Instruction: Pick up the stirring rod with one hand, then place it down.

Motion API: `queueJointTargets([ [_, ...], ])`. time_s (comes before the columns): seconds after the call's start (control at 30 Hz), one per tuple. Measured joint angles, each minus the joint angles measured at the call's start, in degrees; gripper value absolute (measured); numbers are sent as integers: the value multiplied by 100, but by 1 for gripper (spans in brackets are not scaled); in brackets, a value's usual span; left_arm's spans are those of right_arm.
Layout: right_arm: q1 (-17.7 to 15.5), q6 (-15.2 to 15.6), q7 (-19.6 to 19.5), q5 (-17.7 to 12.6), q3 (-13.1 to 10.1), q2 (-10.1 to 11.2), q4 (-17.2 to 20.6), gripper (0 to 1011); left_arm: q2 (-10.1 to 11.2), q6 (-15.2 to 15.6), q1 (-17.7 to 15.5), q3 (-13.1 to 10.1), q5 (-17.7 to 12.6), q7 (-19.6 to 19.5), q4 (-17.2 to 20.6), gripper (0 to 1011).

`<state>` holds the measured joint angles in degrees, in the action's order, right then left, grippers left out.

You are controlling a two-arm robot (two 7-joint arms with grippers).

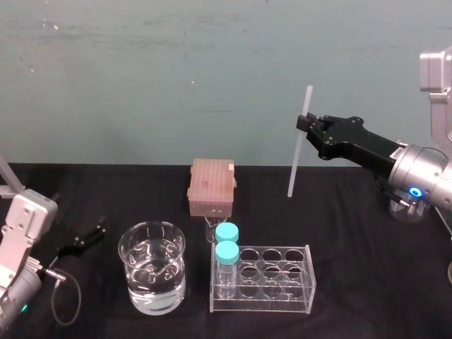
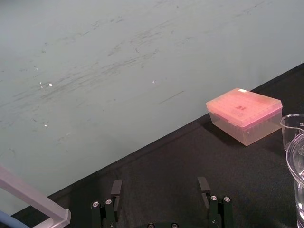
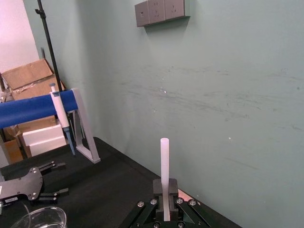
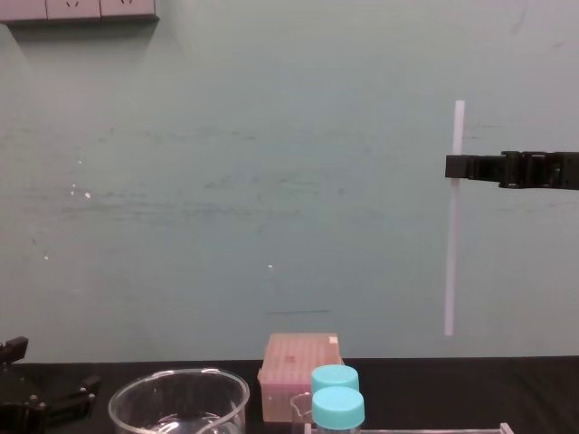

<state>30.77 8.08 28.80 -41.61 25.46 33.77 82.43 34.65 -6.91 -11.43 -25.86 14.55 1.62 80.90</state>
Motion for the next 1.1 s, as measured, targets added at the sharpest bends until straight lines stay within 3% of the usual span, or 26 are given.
queueJointTargets([
  [1.1,0,-3,0,0,0,0,0,61,0,0,0,0,0,0,0,1005],
])
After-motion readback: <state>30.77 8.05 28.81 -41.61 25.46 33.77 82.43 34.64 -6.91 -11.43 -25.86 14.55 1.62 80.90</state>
